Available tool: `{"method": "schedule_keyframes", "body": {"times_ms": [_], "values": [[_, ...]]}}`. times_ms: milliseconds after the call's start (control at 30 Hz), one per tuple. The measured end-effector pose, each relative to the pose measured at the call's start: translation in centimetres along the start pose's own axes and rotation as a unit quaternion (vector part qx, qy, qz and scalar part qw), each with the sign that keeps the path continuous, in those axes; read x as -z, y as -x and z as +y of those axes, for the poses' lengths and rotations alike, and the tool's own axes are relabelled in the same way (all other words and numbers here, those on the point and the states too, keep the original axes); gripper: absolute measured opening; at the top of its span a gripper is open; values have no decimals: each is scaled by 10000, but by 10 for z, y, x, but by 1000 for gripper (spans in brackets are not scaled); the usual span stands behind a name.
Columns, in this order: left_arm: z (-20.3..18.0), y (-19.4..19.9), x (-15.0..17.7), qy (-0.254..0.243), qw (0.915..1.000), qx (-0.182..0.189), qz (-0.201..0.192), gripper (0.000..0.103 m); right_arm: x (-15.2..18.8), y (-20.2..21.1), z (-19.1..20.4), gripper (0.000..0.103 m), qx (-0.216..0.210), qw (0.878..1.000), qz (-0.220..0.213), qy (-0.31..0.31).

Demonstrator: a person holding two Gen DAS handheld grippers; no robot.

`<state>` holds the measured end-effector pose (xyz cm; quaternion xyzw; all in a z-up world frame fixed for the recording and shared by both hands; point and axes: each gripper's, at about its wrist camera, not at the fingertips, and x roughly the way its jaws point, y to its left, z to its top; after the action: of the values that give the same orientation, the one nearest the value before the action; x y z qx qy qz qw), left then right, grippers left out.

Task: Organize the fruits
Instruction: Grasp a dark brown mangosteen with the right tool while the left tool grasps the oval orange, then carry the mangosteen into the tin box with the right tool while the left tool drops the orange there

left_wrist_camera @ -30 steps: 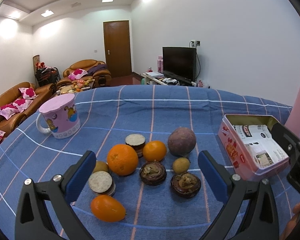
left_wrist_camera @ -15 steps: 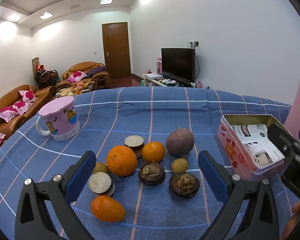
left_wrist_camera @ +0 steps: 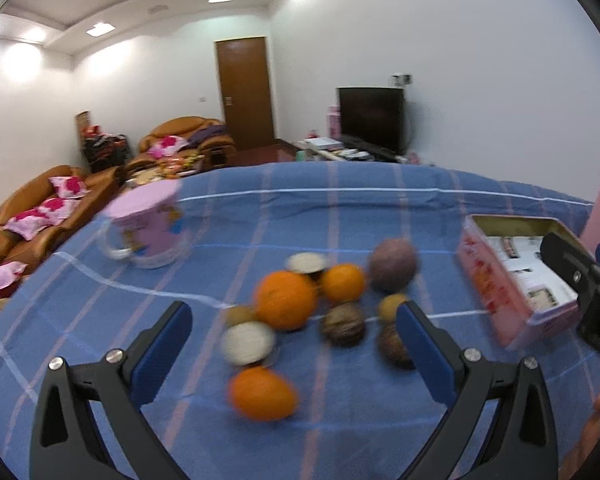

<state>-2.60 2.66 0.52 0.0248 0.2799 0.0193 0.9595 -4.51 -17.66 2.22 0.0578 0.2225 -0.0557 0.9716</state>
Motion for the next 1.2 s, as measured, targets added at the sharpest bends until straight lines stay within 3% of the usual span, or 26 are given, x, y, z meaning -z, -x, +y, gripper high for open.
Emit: {"method": "schedule_keyframes", "body": {"times_ms": [67,100,133,233,333,467,733,767,833,900,1000,1067,1100,1133,1200], "values": [[16,11,4,149,9999,-58,-54,103,1,-4,3,88,-297,9995,128,24],[26,16,8,169,9998,-21,-34,103,2,-6,6,73,-412,9989,203,67],[34,18,11,155,9999,-31,47,103,3,-10,11,66,-554,9978,332,164],[58,13,24,206,9983,-254,476,103,9,-17,31,57,-993,9918,629,498],[82,9,31,481,9960,-100,747,103,15,-21,59,57,-1405,9821,809,954],[85,6,33,444,9956,22,824,103,26,-36,93,57,-1570,9681,1214,1532],[50,-9,24,190,9937,528,972,103,40,-69,99,57,-1325,9573,1995,1620],[45,-13,22,160,9934,498,1017,100,41,-73,99,55,-1394,9538,2120,1612],[37,-20,18,174,9921,512,1132,93,41,-74,95,41,-1546,9509,2204,1530],[34,-26,18,229,9899,563,1281,89,42,-73,92,41,-1593,9498,2210,1536],[26,-37,20,208,9862,644,1508,74,41,-69,83,41,-1633,9518,2181,1410],[21,-44,25,220,9842,654,1631,56,35,-64,73,41,-1721,9544,2118,1213],[21,-45,25,197,9844,612,1636,56,30,-60,68,41,-1804,9556,2059,1088],[22,-43,24,217,9851,642,1583,44,26,-57,65,41,-1867,9564,2001,1018],[22,-45,24,273,9847,659,1588,44,18,-48,60,41,-1918,9594,1844,933]]}}
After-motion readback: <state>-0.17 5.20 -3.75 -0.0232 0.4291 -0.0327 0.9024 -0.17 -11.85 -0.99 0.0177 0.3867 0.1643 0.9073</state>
